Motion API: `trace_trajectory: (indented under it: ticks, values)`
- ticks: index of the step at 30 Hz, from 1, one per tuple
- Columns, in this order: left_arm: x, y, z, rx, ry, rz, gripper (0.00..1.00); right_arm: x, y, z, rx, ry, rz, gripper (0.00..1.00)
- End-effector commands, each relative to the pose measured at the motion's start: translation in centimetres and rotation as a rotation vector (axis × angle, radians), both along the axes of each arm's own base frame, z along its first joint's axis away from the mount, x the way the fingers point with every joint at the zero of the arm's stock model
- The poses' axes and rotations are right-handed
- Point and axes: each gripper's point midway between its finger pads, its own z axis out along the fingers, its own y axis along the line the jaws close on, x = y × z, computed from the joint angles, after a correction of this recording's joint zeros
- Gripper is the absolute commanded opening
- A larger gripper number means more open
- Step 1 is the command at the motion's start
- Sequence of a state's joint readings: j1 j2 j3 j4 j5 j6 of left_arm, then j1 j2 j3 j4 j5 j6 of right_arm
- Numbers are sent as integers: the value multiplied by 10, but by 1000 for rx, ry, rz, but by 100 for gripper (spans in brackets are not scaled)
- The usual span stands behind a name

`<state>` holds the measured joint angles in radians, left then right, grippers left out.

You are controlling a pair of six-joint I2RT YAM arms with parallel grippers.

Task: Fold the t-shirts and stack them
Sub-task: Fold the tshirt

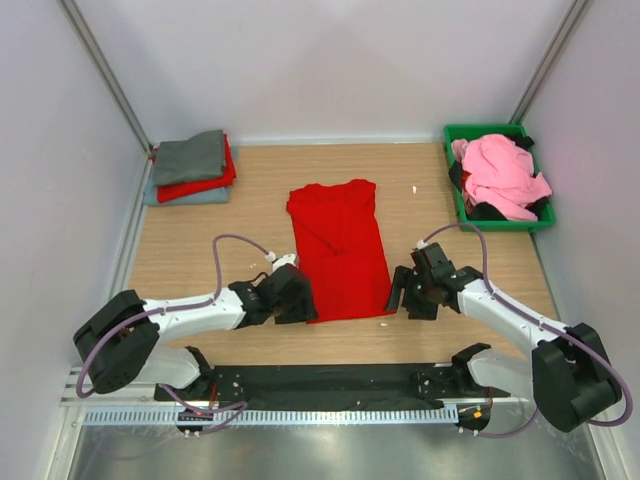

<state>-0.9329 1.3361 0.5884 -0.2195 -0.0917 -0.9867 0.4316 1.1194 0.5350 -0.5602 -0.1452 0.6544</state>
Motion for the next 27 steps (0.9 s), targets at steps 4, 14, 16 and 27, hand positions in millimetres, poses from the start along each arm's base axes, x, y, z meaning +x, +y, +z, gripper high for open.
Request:
trace_trajectory:
  ticks: [4, 14, 16, 27]
  values:
    - [-5, 3, -9, -13, 20, 20, 52, 5, 6, -9, 32, -18, -18, 71]
    - [-11, 8, -31, -10, 52, 43, 43, 6, 5, -21, 26, -9, -49, 58]
    - [-11, 8, -32, -9, 54, 42, 41, 7, 6, -25, 38, -5, -53, 53]
    - [-7, 2, -22, -20, 21, 54, 0, 5, 11, -5, 104, -77, -56, 1]
